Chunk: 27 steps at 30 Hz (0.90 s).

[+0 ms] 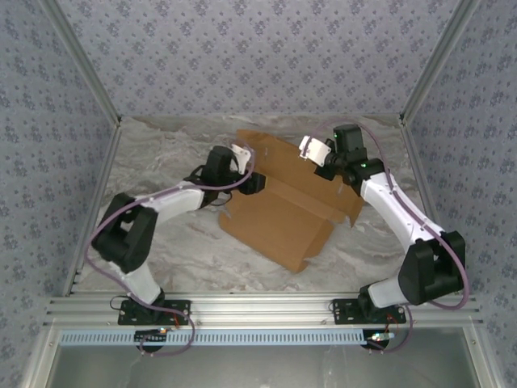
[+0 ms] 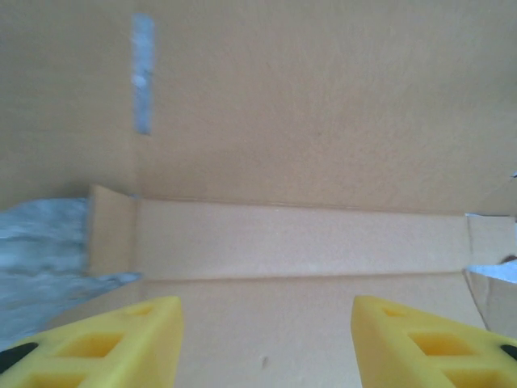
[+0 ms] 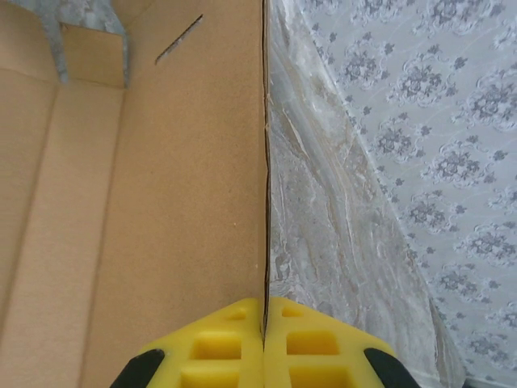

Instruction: Fold the paper box

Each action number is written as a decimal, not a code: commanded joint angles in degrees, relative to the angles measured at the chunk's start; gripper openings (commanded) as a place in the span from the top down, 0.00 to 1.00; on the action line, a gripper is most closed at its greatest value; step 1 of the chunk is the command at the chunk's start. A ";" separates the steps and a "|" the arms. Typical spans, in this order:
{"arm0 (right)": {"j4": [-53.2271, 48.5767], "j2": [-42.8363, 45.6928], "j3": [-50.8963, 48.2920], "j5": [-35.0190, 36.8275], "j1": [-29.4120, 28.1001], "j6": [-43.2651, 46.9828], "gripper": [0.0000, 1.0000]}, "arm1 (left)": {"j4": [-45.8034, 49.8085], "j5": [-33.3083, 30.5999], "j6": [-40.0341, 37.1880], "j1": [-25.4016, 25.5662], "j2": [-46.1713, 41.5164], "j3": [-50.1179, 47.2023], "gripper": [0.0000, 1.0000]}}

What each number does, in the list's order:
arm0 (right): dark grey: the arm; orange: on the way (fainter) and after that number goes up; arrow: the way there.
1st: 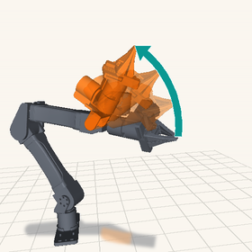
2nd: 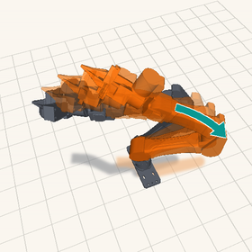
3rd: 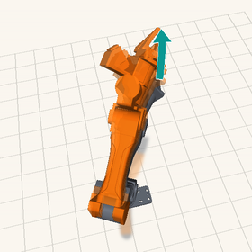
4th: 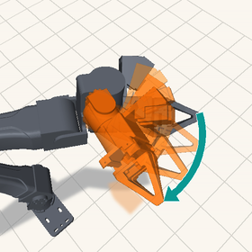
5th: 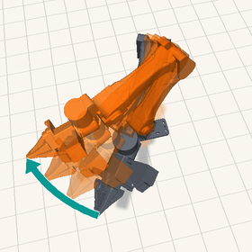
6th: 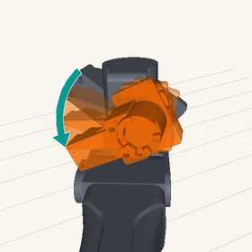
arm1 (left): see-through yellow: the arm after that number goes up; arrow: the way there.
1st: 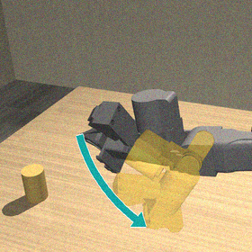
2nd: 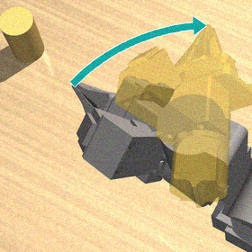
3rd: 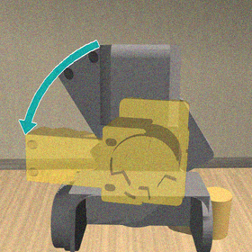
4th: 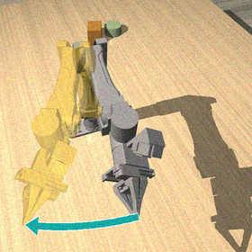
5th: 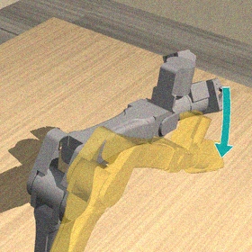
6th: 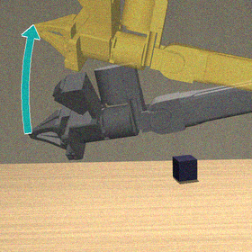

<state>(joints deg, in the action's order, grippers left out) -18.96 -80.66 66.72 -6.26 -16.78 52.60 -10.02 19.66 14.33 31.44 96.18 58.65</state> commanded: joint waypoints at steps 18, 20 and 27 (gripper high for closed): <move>10.07 1.02 -6.53 -2.53 -0.13 19.24 1.00 | 13.00 -4.32 -1.55 -22.69 -0.49 6.28 0.40; 11.76 1.03 -7.38 -2.79 -0.32 19.98 1.00 | 16.11 -4.39 -2.25 -22.67 3.01 11.18 0.40; 17.82 0.81 -10.39 -2.32 -1.19 21.15 1.00 | 25.18 3.68 -3.83 -22.09 19.38 28.79 0.43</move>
<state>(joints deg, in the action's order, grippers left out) -4.58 -79.50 57.25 -9.26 -17.30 71.20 8.21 18.65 12.47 8.80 111.15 83.02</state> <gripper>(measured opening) 0.068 0.573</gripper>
